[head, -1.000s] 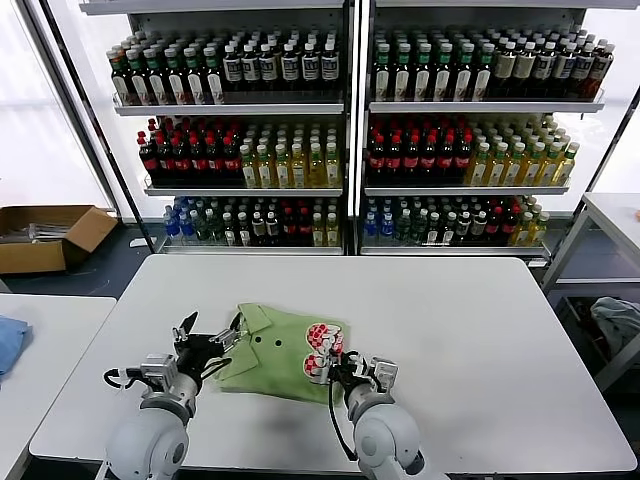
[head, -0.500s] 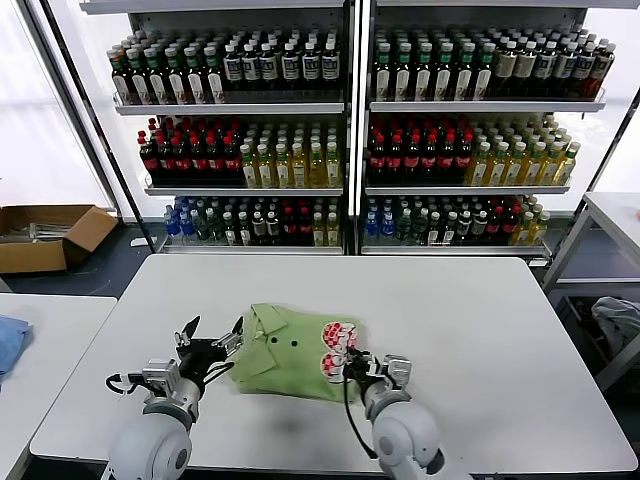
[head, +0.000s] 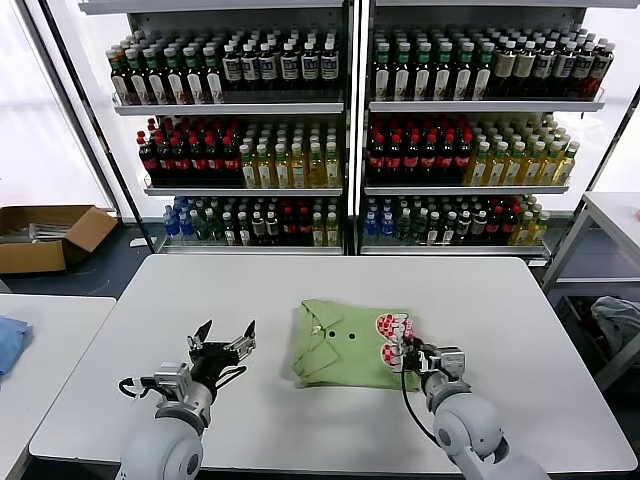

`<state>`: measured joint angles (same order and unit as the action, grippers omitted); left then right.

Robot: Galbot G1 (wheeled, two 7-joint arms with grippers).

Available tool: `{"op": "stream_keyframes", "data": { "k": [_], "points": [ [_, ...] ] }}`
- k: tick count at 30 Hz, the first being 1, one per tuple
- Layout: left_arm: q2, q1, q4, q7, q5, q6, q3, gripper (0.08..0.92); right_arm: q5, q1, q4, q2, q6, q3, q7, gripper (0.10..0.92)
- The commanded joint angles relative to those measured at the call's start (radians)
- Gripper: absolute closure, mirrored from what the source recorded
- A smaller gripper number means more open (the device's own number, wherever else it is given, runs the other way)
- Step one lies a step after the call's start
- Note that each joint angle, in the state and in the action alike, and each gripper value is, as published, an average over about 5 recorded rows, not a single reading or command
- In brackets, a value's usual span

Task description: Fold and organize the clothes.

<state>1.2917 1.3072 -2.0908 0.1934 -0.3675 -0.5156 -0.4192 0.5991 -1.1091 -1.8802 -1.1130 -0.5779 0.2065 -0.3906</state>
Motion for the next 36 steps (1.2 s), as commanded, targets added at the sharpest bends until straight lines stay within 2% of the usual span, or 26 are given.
{"op": "stream_keyframes", "data": {
  "k": [1, 6, 13, 19, 22, 29, 36],
  "points": [
    [0.01, 0.02, -0.015, -0.003, 0.004, -0.003, 0.003, 0.177, -0.213, -0.093, -0.178, 0.003, 0.028, 0.096, 0.086, 0.73],
    [0.016, 0.039, -0.031, -0.008, 0.01, -0.003, 0.006, 0.177, -0.245, -0.194, -0.277, -0.083, 0.032, 0.032, 0.095, 0.592],
    [0.012, 0.067, -0.05, -0.016, 0.012, -0.002, -0.007, 0.177, -0.138, -0.218, -0.199, -0.179, 0.022, 0.002, 0.041, 0.384],
    [0.013, 0.086, -0.057, -0.026, 0.023, 0.002, -0.008, 0.177, -0.095, -0.217, -0.141, -0.201, 0.025, 0.023, -0.006, 0.24],
    [0.015, 0.089, -0.057, -0.028, 0.029, 0.007, -0.007, 0.177, -0.073, -0.223, -0.134, -0.204, 0.025, 0.029, -0.019, 0.208],
    [0.02, 0.099, -0.061, -0.026, 0.056, 0.049, -0.009, 0.177, -0.041, -0.233, -0.143, -0.205, 0.027, 0.05, -0.023, 0.203],
    [0.022, 0.111, -0.087, -0.03, 0.084, 0.075, -0.02, 0.177, -0.008, -0.257, -0.375, -0.123, 0.019, 0.158, -0.009, 0.203]
  ]
}}
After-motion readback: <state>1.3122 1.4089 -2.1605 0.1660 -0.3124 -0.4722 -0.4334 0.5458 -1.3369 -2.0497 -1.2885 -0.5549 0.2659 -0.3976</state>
